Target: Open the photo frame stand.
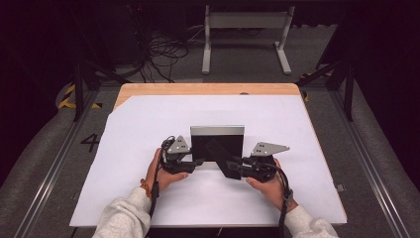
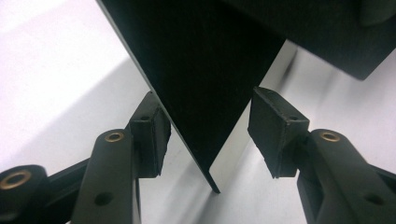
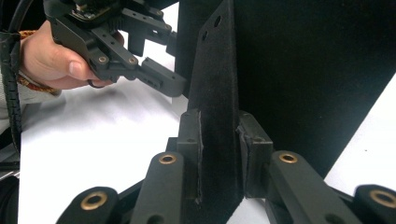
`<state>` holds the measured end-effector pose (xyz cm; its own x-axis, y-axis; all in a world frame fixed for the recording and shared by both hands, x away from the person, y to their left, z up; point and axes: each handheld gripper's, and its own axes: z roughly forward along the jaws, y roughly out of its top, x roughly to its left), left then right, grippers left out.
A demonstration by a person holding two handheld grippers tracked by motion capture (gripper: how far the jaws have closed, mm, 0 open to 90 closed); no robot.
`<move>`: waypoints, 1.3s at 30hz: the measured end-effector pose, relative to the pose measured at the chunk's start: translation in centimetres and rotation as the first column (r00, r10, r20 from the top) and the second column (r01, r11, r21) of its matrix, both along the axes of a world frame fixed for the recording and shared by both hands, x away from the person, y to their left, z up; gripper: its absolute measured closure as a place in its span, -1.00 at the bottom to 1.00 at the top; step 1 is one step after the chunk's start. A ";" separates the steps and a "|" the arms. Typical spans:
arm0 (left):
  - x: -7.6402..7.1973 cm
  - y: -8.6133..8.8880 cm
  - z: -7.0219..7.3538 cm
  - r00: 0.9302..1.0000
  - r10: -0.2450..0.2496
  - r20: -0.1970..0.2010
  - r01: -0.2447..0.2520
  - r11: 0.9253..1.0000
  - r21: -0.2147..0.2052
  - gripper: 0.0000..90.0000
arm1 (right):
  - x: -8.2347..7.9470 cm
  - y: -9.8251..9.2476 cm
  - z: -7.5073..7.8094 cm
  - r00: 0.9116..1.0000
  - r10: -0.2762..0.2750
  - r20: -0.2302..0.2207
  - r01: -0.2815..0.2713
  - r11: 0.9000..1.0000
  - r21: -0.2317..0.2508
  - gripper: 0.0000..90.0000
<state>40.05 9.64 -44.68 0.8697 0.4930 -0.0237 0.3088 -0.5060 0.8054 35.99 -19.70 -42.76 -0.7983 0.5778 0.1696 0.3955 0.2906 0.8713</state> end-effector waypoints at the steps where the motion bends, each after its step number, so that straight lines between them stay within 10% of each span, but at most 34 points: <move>1: 0.0 -0.1 -0.1 1.000 -0.001 -0.005 0.001 1.000 0.005 0.09 | 0.0 0.0 0.0 1.000 0.000 0.000 0.000 1.000 0.000 0.65; 18: 0.0 -0.5 -0.7 1.000 -0.001 -0.016 0.002 0.999 0.042 0.27 | -0.3 0.1 0.0 1.000 0.008 0.018 -0.007 1.000 -0.023 0.65; 39: -0.3 -1.0 -0.6 0.995 0.057 0.077 -0.063 0.995 0.079 0.33 | -0.2 0.2 0.0 0.999 -0.017 0.040 0.020 0.998 -0.053 0.67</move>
<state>39.73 8.60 -45.26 0.8365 0.5417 0.0825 0.2807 -0.5528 0.7846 35.76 -19.46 -42.79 -0.7929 0.6000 0.1063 0.3665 0.3303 0.8698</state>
